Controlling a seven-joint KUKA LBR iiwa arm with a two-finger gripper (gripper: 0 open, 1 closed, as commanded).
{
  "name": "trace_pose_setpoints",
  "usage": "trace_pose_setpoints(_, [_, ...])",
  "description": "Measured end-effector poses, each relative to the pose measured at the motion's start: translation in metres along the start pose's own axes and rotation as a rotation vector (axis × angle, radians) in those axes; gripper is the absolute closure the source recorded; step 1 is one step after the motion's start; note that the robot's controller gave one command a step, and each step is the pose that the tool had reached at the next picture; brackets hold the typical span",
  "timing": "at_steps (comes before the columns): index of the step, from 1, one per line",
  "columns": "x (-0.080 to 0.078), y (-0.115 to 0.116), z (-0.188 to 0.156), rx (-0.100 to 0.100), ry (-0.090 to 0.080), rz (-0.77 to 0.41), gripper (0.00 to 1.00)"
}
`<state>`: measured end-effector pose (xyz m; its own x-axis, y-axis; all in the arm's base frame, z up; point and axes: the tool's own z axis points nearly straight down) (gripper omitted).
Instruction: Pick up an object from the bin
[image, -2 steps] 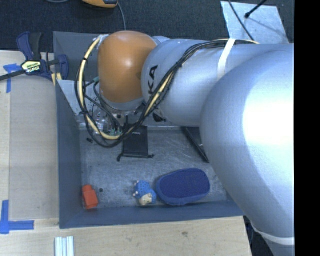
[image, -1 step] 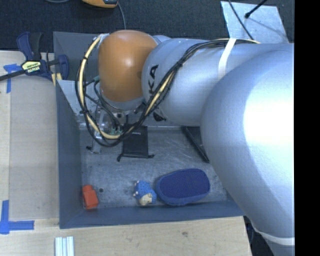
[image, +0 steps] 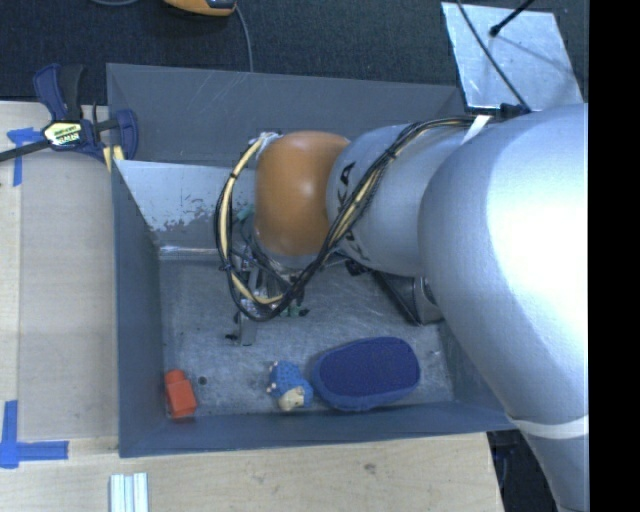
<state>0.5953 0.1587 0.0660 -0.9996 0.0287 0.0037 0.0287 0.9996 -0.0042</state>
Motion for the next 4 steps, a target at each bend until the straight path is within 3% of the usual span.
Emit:
trace_pose_setpoints(1, [0.011, -0.070, -0.071, -0.003, -0.012, 0.097, 0.00])
trace_pose_setpoints(2, [-0.022, -0.056, -0.002, -0.004, -0.006, -0.043, 0.00])
trace_pose_setpoints(3, [-0.023, -0.057, -0.005, -0.006, -0.011, -0.041, 1.00])
trace_pose_setpoints(4, [-0.017, -0.053, -0.129, -0.006, -0.017, -0.082, 1.00])
